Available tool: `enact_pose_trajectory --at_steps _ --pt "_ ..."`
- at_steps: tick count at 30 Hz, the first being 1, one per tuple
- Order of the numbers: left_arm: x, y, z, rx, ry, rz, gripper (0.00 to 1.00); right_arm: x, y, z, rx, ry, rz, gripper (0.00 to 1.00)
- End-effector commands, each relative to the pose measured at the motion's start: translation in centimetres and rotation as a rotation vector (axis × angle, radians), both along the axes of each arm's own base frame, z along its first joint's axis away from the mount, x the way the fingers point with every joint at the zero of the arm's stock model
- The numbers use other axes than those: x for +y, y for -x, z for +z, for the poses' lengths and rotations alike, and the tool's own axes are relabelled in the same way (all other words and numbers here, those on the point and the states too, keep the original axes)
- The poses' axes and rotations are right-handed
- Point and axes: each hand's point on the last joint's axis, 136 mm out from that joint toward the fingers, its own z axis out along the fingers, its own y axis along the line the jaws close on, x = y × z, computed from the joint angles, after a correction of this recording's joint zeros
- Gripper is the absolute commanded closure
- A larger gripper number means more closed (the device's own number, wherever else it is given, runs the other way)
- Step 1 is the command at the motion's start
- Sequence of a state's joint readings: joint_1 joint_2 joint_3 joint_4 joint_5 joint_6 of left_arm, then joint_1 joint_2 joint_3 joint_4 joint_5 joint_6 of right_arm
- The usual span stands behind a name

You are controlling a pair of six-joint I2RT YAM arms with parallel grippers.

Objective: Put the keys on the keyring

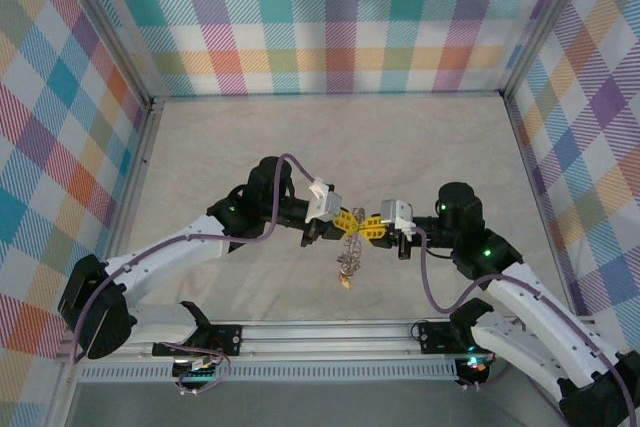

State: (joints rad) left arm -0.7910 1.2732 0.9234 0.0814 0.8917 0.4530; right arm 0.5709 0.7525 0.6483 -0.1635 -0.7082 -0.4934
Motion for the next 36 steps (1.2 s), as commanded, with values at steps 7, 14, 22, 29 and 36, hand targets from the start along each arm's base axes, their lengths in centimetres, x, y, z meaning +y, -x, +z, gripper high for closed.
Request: enact_pose_trajectory --at_steps 7,14,22,29,36 --pt "0.3 0.5 0.3 -0.033 -0.008 -0.008 0.9 0.4 0.4 0.8 -0.032 -0.01 0.051 1.0" --pt "0.5 0.7 -1.3 -0.031 -0.137 -0.023 0.88 0.3 0.3 -0.3 -0.009 0.093 0.072 1.0" --pt "-0.2 0.3 -2.0 -0.023 -0.159 -0.016 0.89 0.4 -0.2 -0.2 -0.014 0.116 0.067 1.0" --pt "-0.2 0.5 -2.6 -0.02 -0.18 -0.019 1.0 0.5 -0.2 0.0 -0.02 0.111 0.065 1.0" --pt "0.2 -0.4 -1.2 -0.076 -0.116 0.074 1.0 0.3 -0.2 0.5 -0.029 0.044 0.036 0.88"
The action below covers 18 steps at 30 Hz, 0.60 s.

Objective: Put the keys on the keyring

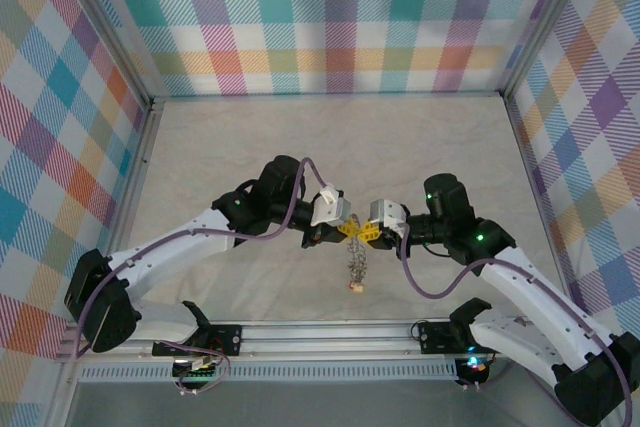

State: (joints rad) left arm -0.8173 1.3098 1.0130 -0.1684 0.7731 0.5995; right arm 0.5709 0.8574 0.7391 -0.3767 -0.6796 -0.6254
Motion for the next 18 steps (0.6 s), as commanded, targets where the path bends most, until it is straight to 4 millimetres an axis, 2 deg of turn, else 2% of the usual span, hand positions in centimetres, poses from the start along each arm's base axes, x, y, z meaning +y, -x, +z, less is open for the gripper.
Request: enact_pose_trajectory --at_steps 1,9,11,18 --pt "0.4 0.1 1.6 -0.048 0.07 0.042 1.0 0.4 0.4 3.1 -0.082 -0.119 0.026 0.87" --pt "0.8 0.6 3.9 -0.064 0.187 0.043 1.0 0.8 0.5 3.2 -0.033 -0.17 0.034 0.81" --pt "0.9 0.7 4.1 -0.066 0.203 0.044 1.0 0.9 0.4 3.2 -0.029 -0.178 0.032 0.78" --pt "1.0 0.7 4.7 -0.069 0.251 0.051 1.0 1.0 0.4 3.1 -0.006 -0.181 0.038 0.76"
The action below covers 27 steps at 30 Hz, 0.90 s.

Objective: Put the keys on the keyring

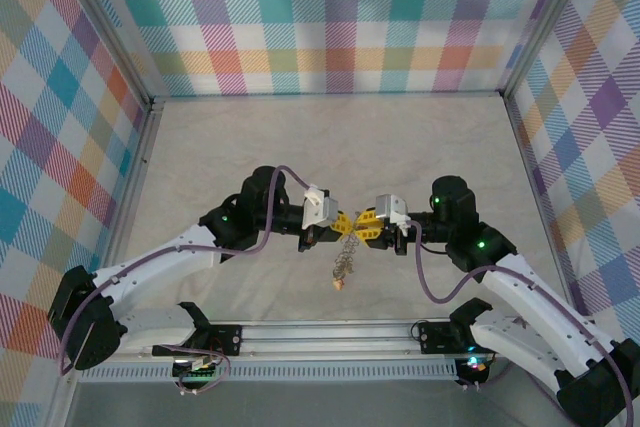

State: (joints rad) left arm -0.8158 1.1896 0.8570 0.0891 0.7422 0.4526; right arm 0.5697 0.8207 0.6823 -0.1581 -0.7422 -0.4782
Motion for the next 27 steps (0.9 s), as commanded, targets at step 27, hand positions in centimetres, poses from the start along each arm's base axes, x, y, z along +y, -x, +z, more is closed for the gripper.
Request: enact_pose_trajectory --at_steps 27 --pt "-0.2 -0.2 4.0 -0.062 0.178 0.005 1.0 0.2 -0.2 0.4 -0.007 -0.053 -0.003 0.98"
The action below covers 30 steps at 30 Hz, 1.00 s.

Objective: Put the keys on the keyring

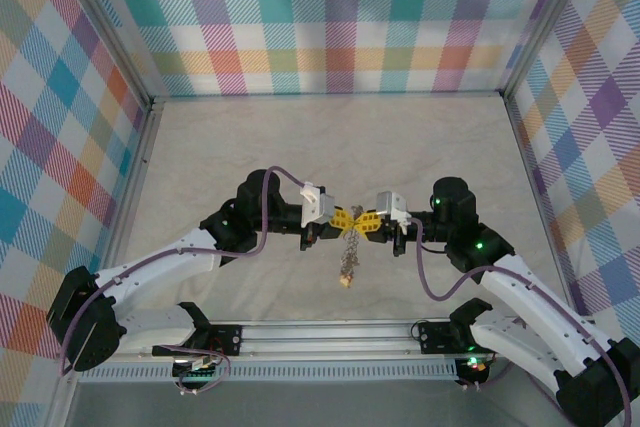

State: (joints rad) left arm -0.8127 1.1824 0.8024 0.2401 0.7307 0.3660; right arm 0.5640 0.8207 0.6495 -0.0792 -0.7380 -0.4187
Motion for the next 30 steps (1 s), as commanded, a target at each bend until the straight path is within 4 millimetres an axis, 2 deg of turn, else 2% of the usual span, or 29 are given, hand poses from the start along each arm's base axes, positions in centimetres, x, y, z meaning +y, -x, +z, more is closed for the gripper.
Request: enact_pose_trajectory --at_steps 1,3,5,6,10,14,18,22,30 --pt "-0.2 0.1 3.3 -0.071 0.103 -0.018 1.0 0.1 0.3 0.5 -0.028 -0.025 0.02 1.0" --pt "-0.1 -0.2 3.0 -0.054 0.093 0.004 0.99 0.1 0.2 0.6 -0.039 -0.026 0.017 1.0" --pt "0.2 -0.1 2.3 -0.033 0.067 0.016 0.87 0.0 0.2 0.6 -0.048 -0.019 0.013 1.0" --pt "0.5 0.1 1.7 -0.024 0.044 0.019 0.83 0.0 0.3 0.5 -0.051 -0.01 0.015 1.0" --pt "1.7 0.6 -0.1 -0.011 -0.05 0.04 0.83 -0.2 0.5 0.3 -0.058 0.013 0.021 1.0" --pt "2.2 0.9 -0.5 -0.02 -0.08 0.045 0.82 -0.1 0.6 0.3 -0.059 0.007 0.032 1.0" --pt "2.1 0.7 -0.9 -0.013 -0.093 0.049 0.81 0.1 0.5 0.3 -0.056 0.006 0.043 1.0" --pt "1.8 0.3 -1.3 -0.003 -0.1 0.058 0.71 0.2 0.5 0.5 -0.059 0.005 0.054 1.0" --pt "1.2 0.0 -1.4 0.0 -0.085 0.048 0.69 0.4 0.5 0.5 -0.048 0.001 0.064 1.0"
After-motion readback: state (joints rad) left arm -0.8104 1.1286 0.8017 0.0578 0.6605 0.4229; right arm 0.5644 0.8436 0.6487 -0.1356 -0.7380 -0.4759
